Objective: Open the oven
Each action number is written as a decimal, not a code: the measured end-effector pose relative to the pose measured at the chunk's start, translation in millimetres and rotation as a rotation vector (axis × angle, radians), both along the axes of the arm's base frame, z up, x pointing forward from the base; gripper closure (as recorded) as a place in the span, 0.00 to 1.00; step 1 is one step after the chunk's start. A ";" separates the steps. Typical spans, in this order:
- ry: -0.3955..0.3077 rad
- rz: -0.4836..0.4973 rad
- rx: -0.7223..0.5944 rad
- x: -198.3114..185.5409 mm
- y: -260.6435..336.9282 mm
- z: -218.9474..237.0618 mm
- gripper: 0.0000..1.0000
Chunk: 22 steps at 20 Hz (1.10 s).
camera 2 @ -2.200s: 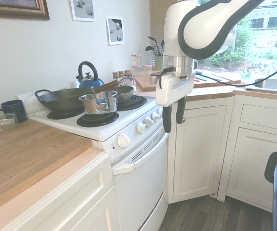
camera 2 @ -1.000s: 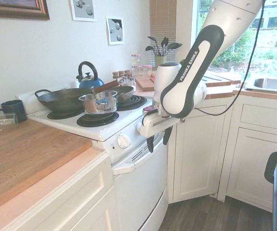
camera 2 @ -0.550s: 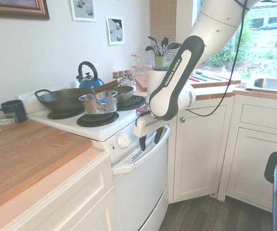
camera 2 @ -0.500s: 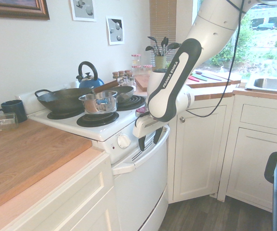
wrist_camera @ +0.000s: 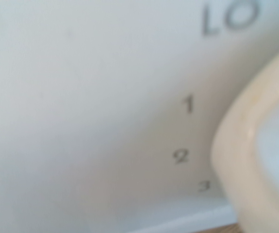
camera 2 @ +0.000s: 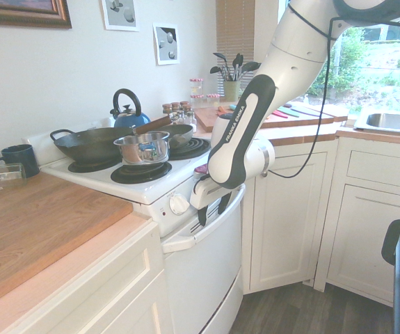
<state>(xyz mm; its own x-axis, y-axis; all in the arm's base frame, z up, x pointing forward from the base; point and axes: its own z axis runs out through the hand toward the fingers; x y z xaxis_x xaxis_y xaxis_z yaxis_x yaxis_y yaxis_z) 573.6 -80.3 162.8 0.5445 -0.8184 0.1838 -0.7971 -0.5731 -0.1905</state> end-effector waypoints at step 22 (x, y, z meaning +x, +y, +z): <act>0.116 0.137 -0.006 -161.6 -98.0 -99.2 0.00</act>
<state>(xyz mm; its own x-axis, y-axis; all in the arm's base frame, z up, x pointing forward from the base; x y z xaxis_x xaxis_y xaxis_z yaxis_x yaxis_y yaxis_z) 412.1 -178.3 63.7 0.6685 -0.7343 0.1183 -0.7280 -0.6785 -0.0978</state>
